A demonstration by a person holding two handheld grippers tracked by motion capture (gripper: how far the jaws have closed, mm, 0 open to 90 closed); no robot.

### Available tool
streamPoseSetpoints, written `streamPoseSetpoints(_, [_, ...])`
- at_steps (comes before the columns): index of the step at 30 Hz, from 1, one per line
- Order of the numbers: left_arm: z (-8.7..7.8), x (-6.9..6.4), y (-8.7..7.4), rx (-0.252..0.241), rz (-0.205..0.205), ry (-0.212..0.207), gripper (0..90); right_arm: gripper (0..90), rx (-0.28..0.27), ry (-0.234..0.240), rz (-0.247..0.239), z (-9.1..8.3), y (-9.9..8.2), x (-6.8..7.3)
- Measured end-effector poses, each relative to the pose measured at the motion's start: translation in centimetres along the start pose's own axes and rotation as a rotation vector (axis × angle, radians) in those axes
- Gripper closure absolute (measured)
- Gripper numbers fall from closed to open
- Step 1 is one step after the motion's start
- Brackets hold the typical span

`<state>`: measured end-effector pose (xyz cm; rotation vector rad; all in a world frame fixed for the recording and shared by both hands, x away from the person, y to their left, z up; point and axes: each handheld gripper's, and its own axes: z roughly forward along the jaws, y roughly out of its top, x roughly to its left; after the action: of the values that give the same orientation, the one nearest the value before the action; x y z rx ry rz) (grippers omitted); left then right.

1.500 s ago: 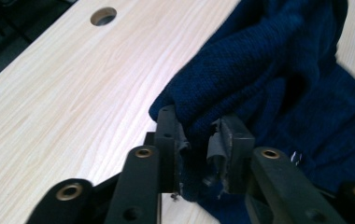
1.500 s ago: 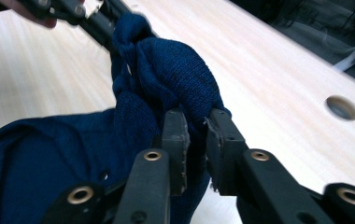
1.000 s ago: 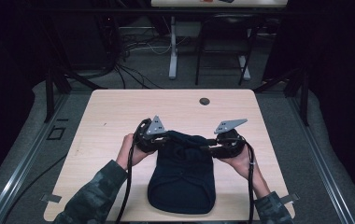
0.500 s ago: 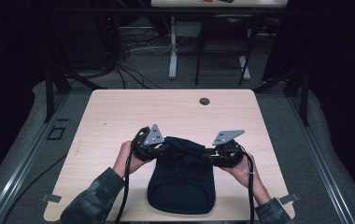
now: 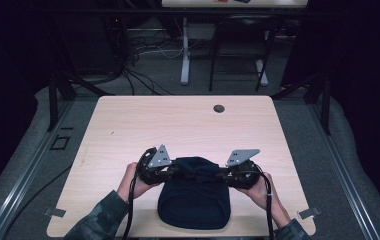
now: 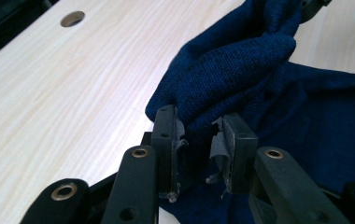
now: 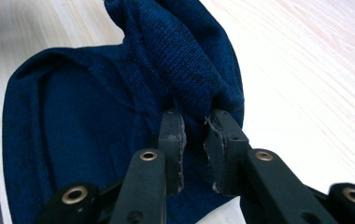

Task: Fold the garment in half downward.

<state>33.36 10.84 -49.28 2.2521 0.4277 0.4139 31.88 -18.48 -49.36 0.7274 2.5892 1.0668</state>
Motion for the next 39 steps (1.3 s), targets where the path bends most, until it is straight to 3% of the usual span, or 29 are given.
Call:
streamPoseSetpoints(11, [-0.2,-2.0,-1.7,0.003,-0.01,-0.032,68.8,76.0,0.033,0.015,-0.03,0.0,-1.3,1.5])
streamPoseSetpoints(16, [-0.1,-2.7,-2.5,0.008,-0.026,-0.053,68.8,76.1,0.027,0.027,-0.014,0.1,-1.9,2.0])
streamPoseSetpoints(30, [0.4,-4.4,-5.1,0.05,-0.075,-0.131,63.0,74.4,0.086,0.071,-0.012,0.9,-3.9,3.5])
streamPoseSetpoints(33, [0.4,-4.6,-5.4,0.057,-0.084,-0.147,59.1,73.2,0.095,0.073,-0.006,0.9,-4.3,3.7])
streamPoseSetpoints(35, [0.1,-4.8,-5.8,0.069,-0.11,-0.167,51.1,70.5,0.106,0.087,0.005,0.9,-4.8,4.0])
streamPoseSetpoints(39, [-0.7,-4.8,-5.9,0.07,-0.123,-0.157,40.2,67.1,0.097,0.101,0.029,0.1,-5.5,4.0])
